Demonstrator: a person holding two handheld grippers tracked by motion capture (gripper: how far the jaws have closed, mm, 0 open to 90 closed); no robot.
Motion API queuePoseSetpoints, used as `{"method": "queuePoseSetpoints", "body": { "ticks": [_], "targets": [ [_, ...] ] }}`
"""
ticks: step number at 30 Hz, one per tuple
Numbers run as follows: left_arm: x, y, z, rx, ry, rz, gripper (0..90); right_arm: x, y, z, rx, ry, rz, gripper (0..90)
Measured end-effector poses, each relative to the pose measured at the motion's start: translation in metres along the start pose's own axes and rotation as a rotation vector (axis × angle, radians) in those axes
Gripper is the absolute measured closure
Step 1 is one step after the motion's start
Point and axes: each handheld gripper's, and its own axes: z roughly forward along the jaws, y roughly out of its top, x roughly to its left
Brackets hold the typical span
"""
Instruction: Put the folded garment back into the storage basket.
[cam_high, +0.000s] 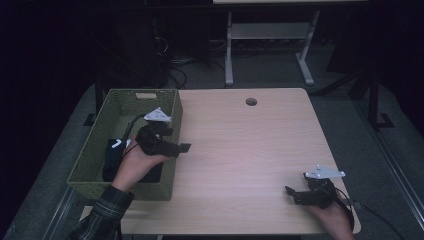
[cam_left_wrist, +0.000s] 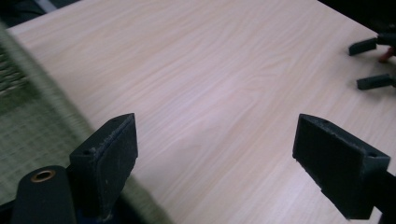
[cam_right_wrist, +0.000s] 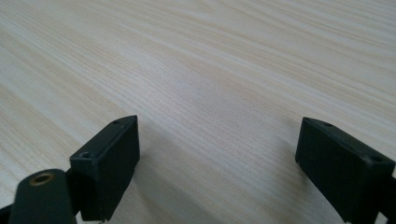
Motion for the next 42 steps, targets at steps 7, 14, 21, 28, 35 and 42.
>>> {"method": "queuePoseSetpoints", "body": {
  "ticks": [7, 14, 21, 28, 35, 42],
  "targets": [
    [-0.025, 0.005, 0.027, 0.012, -0.052, 0.035, 13.7, 0.000, 0.000, 0.000, 0.000, 0.000, -0.001, 13.3],
    [-0.047, 0.005, 0.055, 0.019, -0.095, 0.059, 13.9, 0.000, 0.000, 0.000, 0.000, 0.000, -0.001, 13.3],
    [-0.066, -0.004, 0.083, 0.027, -0.100, 0.096, 13.9, 0.000, 0.000, 0.000, 0.001, 0.000, 0.001, 13.2],
    [-0.076, -0.018, 0.106, 0.020, -0.115, 0.095, 13.9, 0.000, 0.000, 0.000, 0.001, 0.000, 0.001, 13.2],
    [-0.079, -0.034, 0.126, 0.030, -0.129, 0.105, 13.8, 0.000, 0.000, 0.000, 0.002, 0.000, 0.001, 13.2],
    [-0.083, -0.050, 0.144, 0.041, -0.101, 0.152, 13.8, 0.000, 0.000, 0.000, 0.001, 0.001, -0.001, 13.1]
  ]
}}
